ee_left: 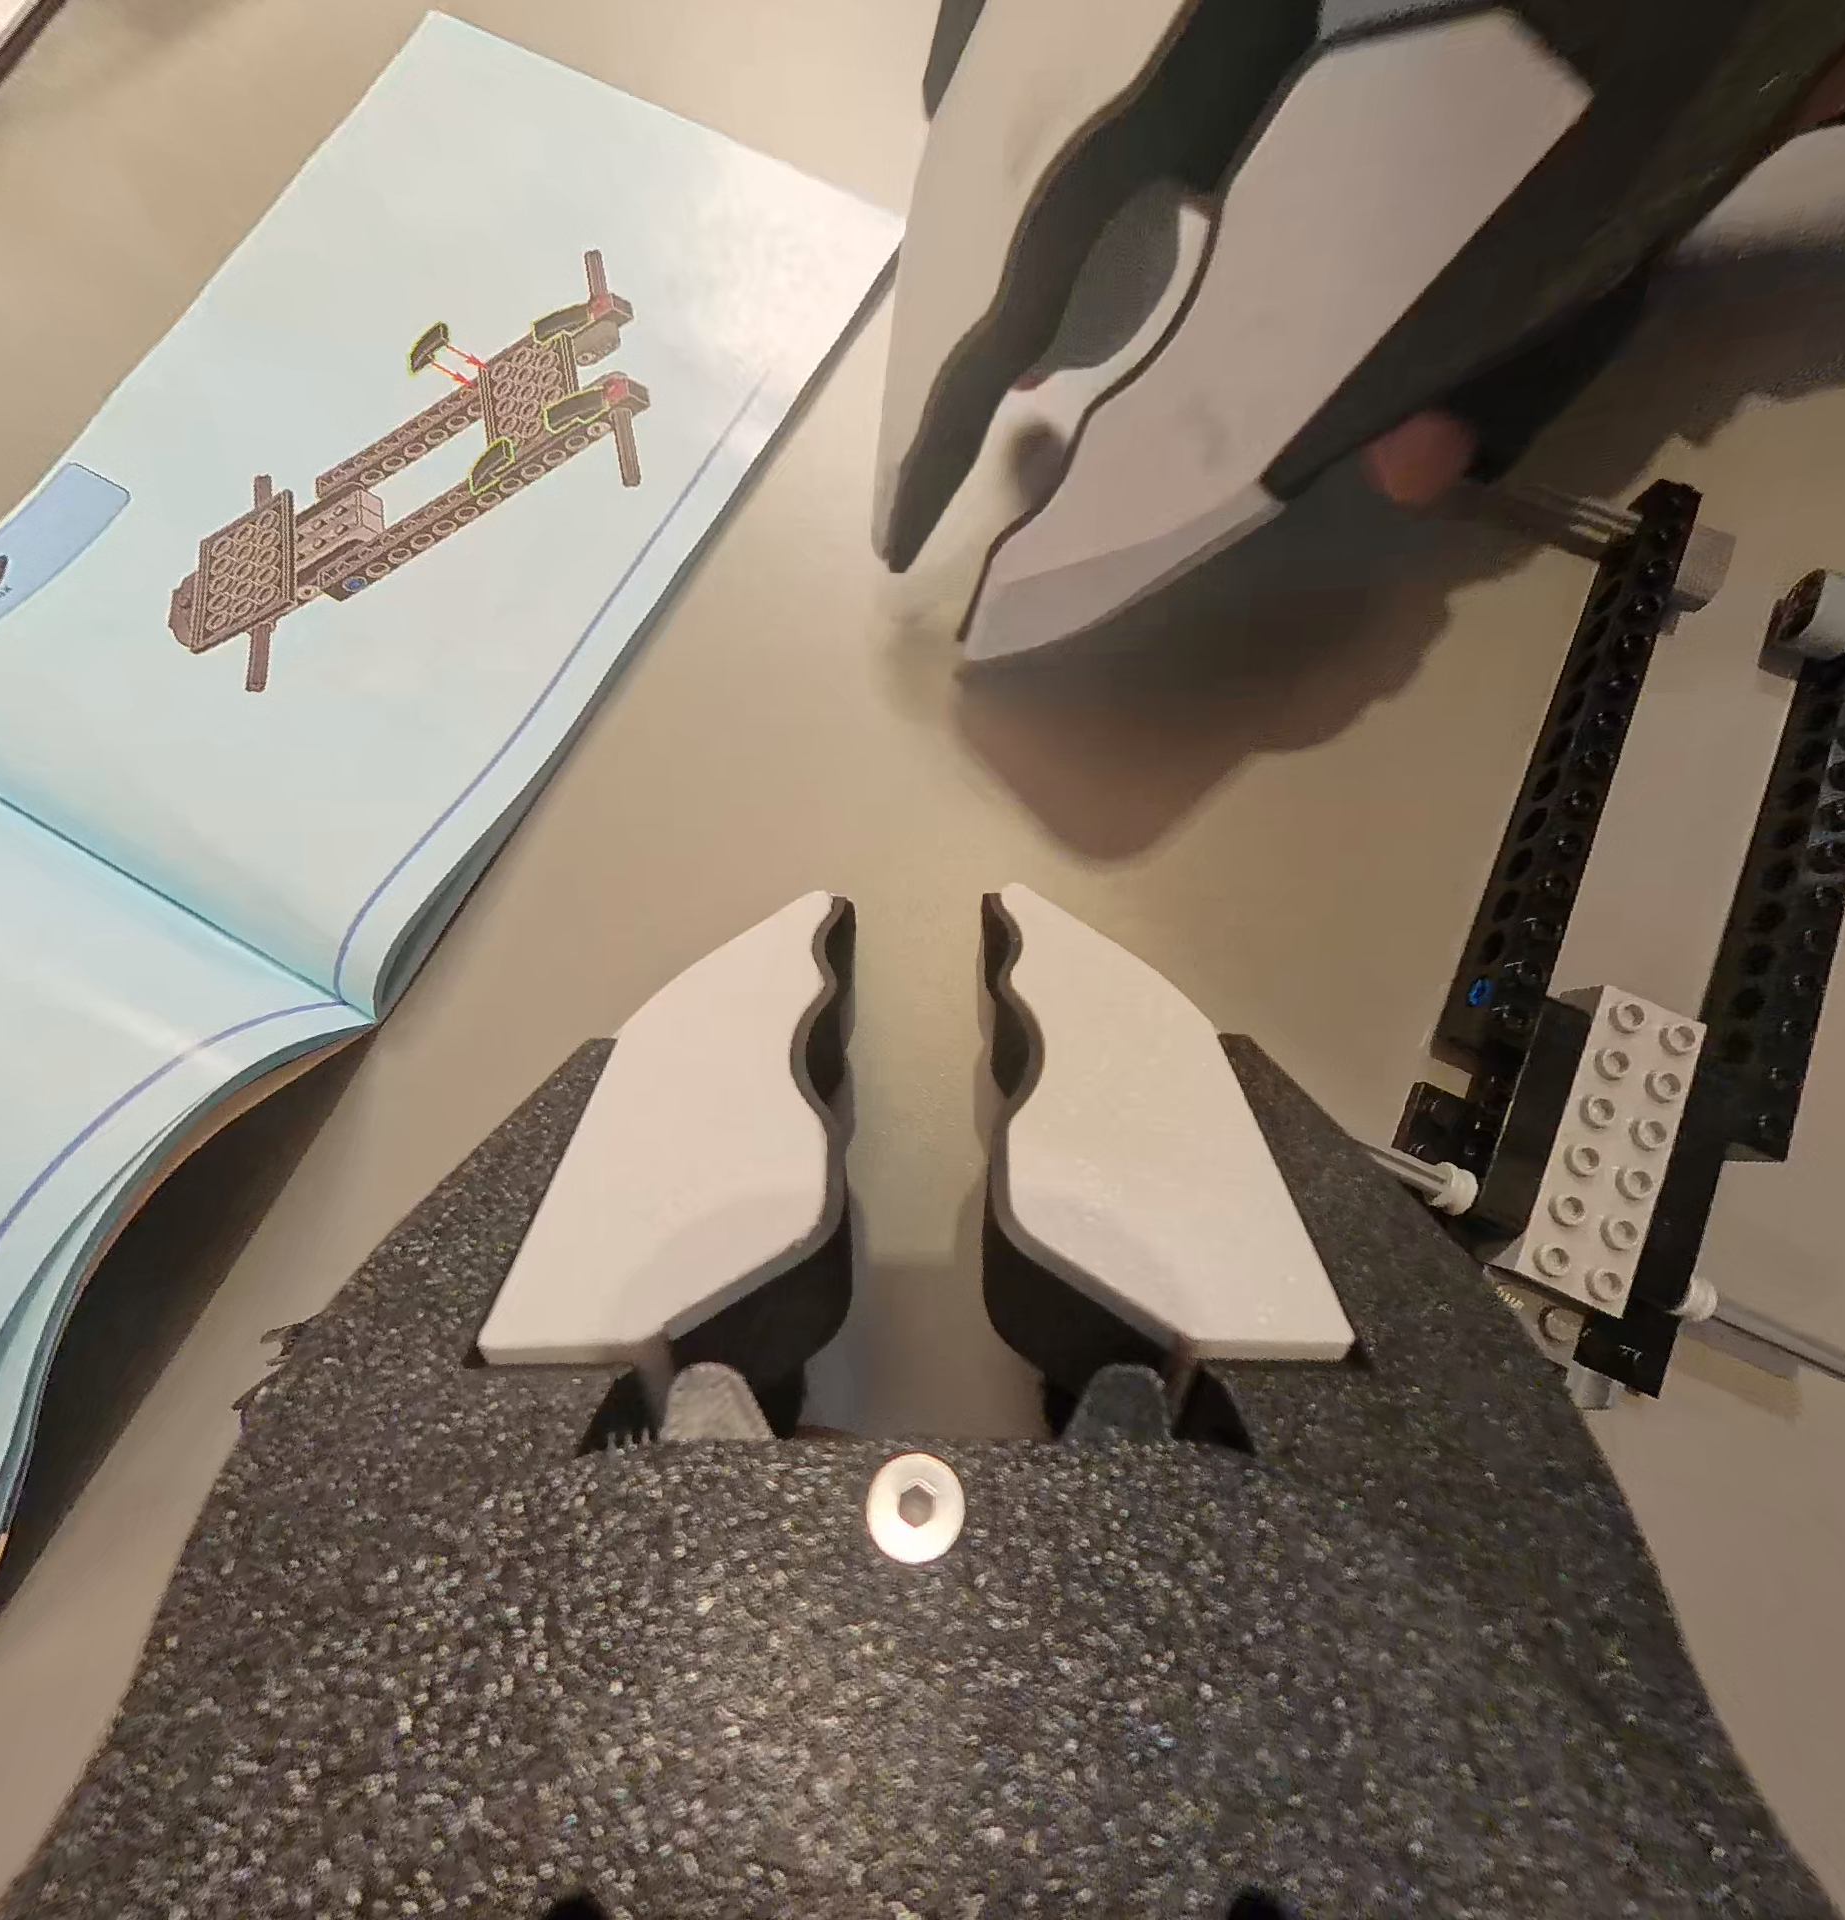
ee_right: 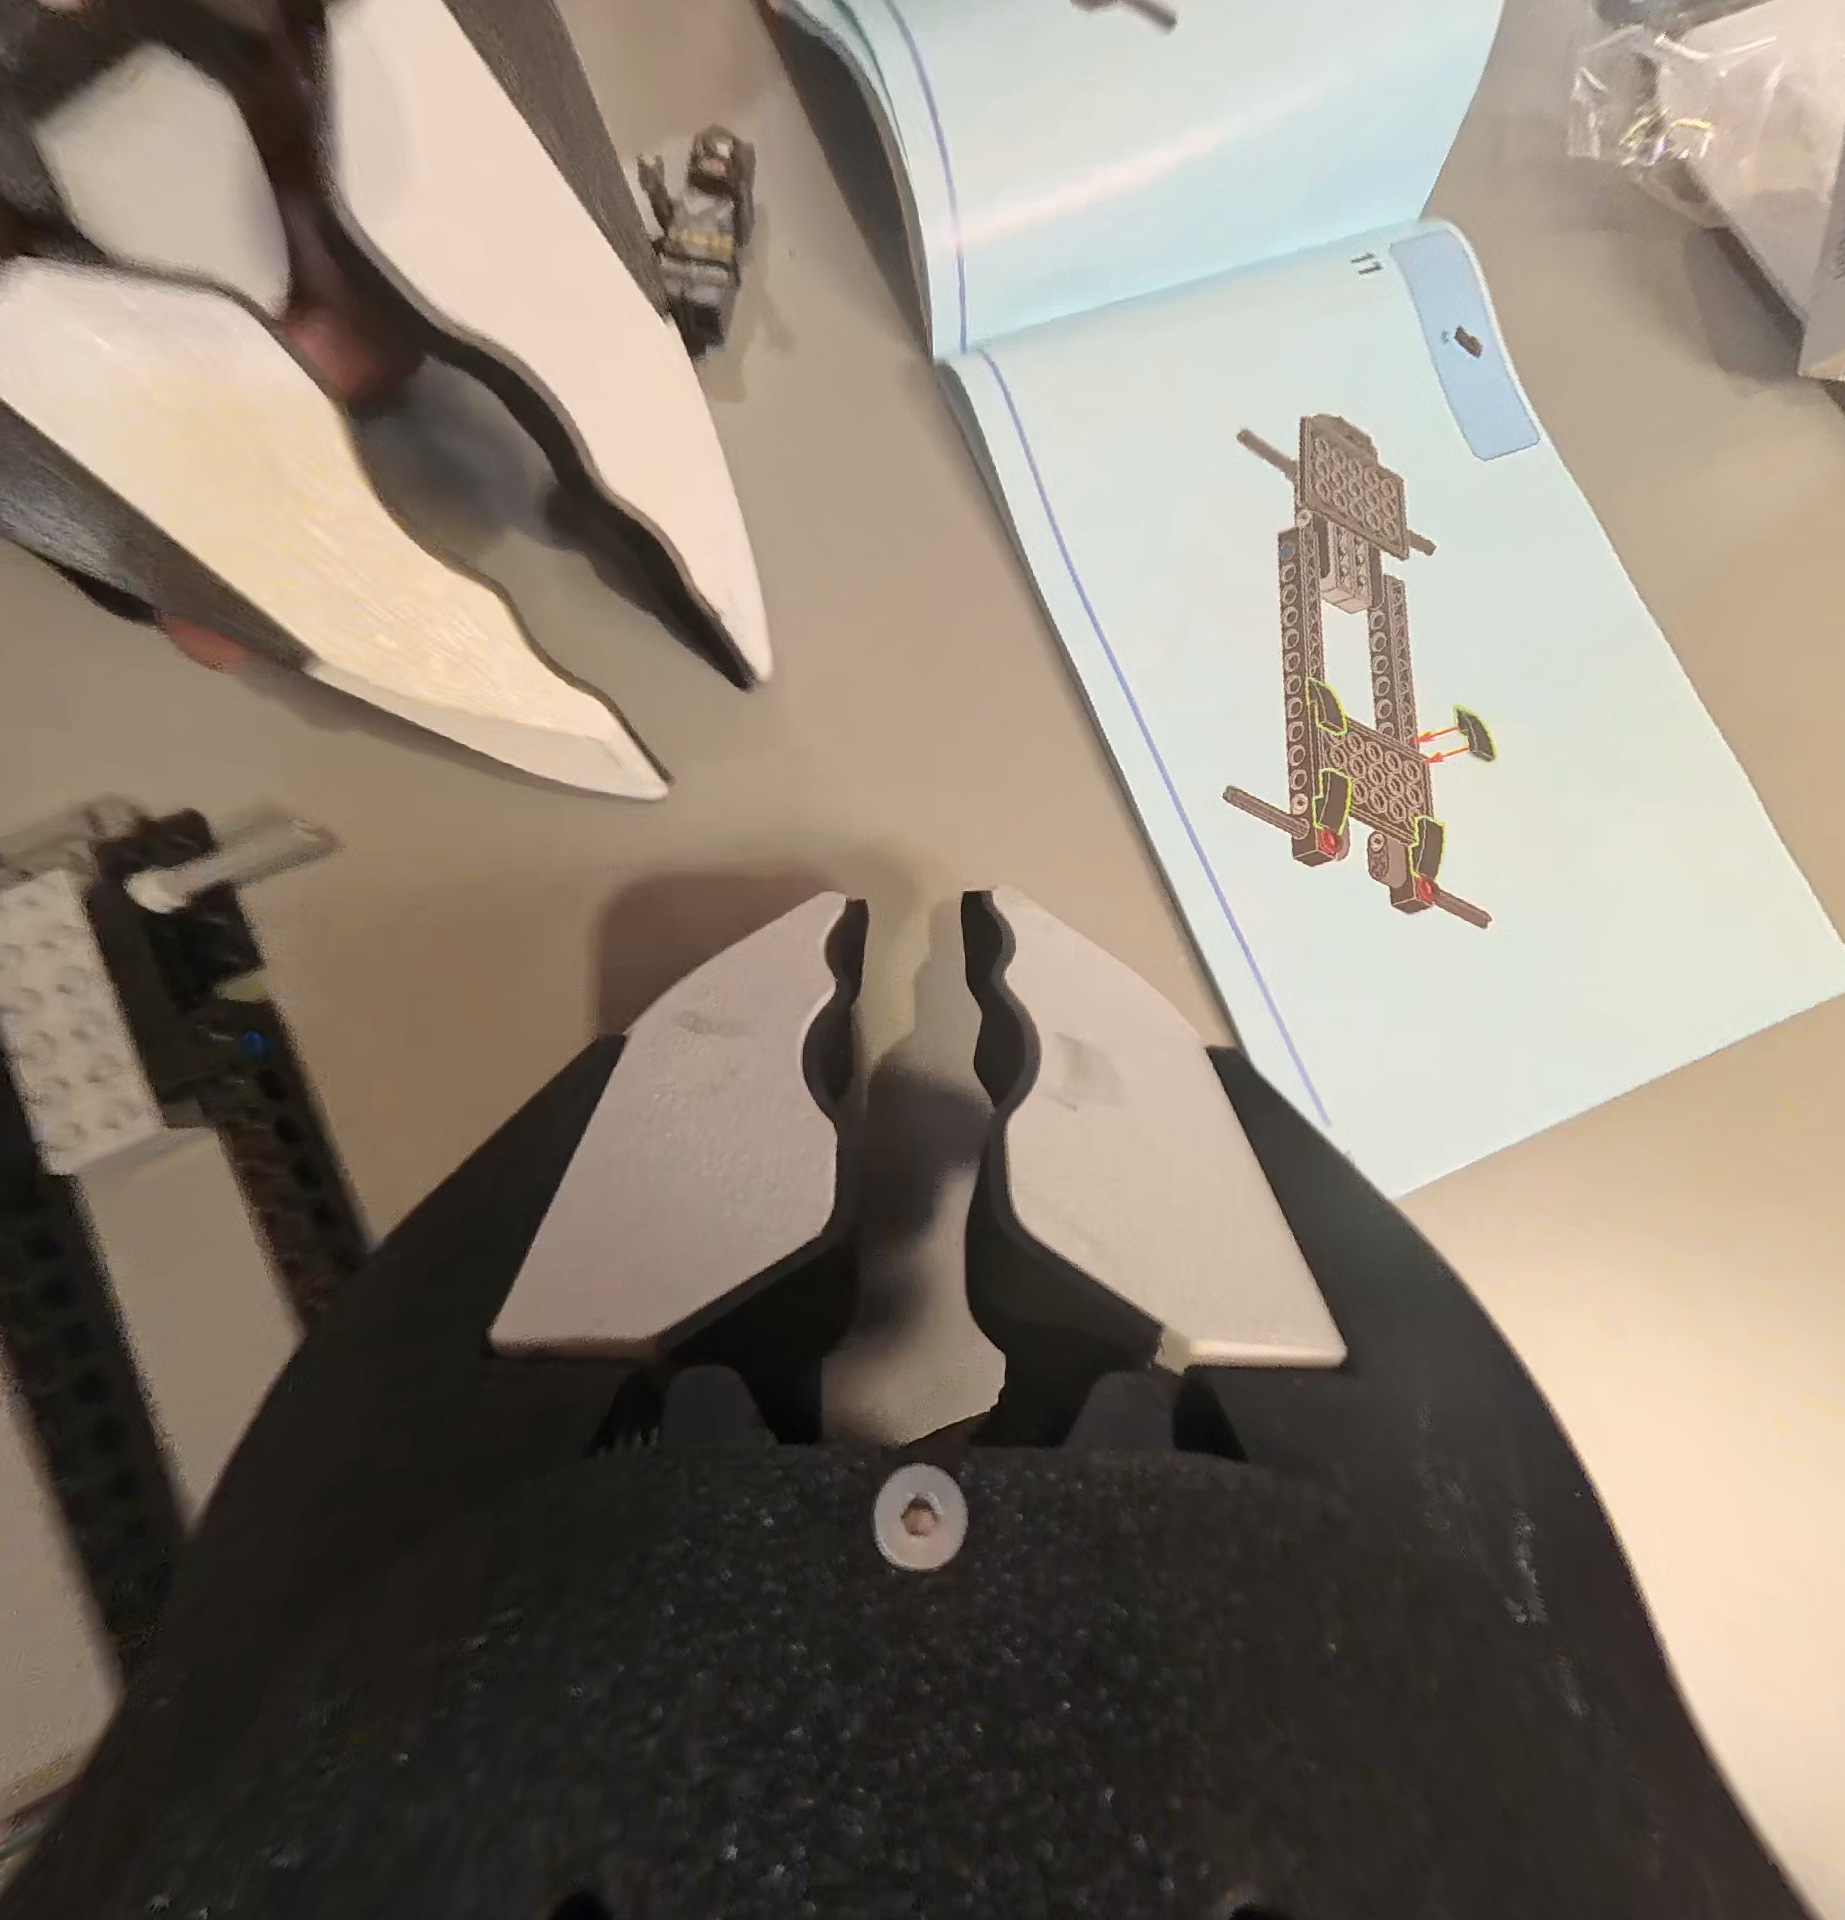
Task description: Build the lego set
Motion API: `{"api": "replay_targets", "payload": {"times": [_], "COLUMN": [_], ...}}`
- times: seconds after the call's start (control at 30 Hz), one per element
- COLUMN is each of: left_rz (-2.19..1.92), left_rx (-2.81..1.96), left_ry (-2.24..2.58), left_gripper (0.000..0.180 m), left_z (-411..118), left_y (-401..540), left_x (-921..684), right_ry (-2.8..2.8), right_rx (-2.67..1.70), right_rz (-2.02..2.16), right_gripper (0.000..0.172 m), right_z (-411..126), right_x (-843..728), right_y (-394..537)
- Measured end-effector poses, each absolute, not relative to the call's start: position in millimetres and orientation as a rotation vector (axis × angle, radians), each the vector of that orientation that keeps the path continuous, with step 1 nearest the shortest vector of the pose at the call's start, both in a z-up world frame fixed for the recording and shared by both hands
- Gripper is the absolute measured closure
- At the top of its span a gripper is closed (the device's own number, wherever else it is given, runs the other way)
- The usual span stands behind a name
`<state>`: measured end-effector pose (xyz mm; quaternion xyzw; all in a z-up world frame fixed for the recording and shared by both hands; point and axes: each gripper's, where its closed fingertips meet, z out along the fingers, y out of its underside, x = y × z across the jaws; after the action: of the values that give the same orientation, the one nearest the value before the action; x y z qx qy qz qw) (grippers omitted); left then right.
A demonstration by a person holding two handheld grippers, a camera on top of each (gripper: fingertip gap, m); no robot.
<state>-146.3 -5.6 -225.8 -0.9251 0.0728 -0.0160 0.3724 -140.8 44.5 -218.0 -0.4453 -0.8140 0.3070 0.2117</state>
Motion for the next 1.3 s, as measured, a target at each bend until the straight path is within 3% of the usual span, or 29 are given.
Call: {"api": "replay_targets", "payload": {"times": [0.23,0.33,0.43,0.57,0.77,1.3], "left_rz": [-0.037,-0.026,-0.027,-0.028,-0.032,0.002], "left_rx": [-2.371,-2.370,-2.370,-2.370,-2.371,-2.360], "left_ry": [0.179,0.184,0.186,0.186,0.180,0.226], "left_gripper": [0.155,0.155,0.155,0.155,0.155,0.155], "left_z": [-225.7,-225.7,-225.7,-225.7,-225.7,-224.7], "left_y": [-5.5,-5.5,-5.5,-5.6,-5.4,-7.3], "left_x": [-147.5,-147.3,-147.2,-147.1,-147.6,-143.6], "right_ry": [-2.078,-1.988,-1.902,-1.960,-2.166,-2.247], "right_rx": [-1.408,-1.401,-1.369,-1.437,-1.464,-1.460], "right_rz": [1.095,1.130,0.812,0.511,0.174,0.257], "right_gripper": [0.142,0.142,0.142,0.142,0.133,0.126], "right_z": [-108.6,-57.8,-30.9,-69.0,-162.5,-178.3], "right_x": [-83.2,-37.4,-3.0,8.8,2.0,-0.1], "right_y": [59.9,115.7,220.0,337.5,386.6,375.7]}}
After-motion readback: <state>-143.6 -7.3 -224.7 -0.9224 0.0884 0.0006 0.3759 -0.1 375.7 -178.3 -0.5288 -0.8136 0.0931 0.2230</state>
